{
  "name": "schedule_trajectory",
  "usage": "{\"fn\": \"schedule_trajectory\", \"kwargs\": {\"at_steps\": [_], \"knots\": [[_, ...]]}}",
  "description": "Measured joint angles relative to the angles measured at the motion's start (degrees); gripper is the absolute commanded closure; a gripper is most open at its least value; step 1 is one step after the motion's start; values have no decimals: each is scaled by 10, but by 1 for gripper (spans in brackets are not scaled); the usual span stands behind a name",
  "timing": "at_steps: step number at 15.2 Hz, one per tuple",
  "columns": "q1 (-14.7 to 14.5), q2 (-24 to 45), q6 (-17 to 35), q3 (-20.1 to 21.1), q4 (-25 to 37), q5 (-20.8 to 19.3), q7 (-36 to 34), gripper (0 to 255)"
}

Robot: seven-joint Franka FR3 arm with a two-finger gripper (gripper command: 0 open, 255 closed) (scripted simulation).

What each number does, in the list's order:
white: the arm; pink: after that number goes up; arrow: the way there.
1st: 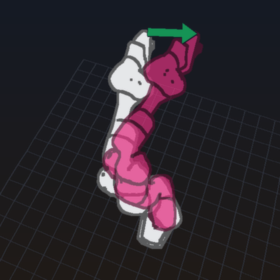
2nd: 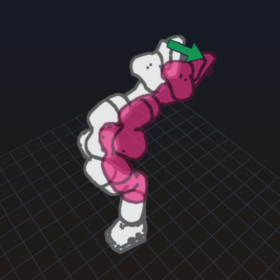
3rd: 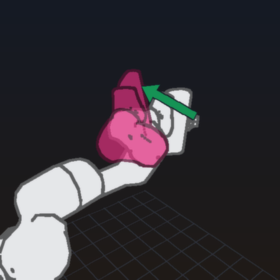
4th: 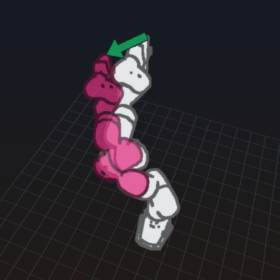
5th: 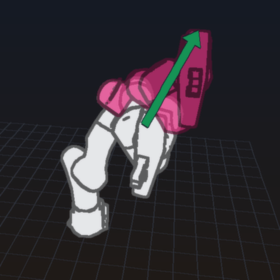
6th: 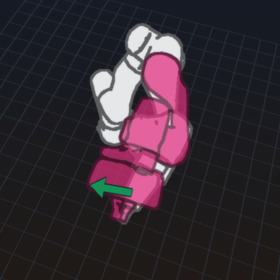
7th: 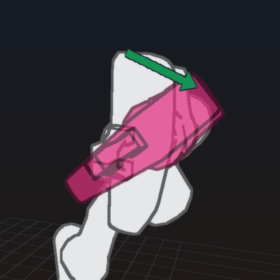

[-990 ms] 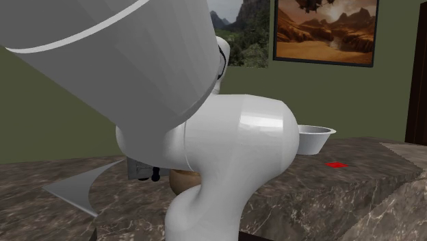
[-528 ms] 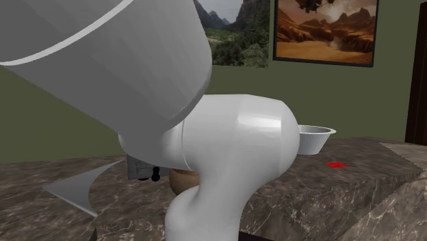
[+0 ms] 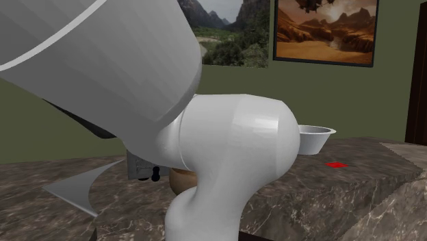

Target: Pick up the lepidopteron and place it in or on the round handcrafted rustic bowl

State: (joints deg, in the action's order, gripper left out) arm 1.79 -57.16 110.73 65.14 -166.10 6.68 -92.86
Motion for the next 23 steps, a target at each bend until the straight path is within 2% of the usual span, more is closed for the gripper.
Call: {"fn": "schedule_trajectory", "kwargs": {"at_steps": [7, 8, 18, 23], "knots": [[5, 4, 15, 5, -9, 0, -1, 0], [5, 4, 15, 5, -9, 0, -1, 255], [5, 4, 15, 4, -9, 0, -1, 255], [-6, -20, -15, -28, -1, -15, 21, 255]]}}
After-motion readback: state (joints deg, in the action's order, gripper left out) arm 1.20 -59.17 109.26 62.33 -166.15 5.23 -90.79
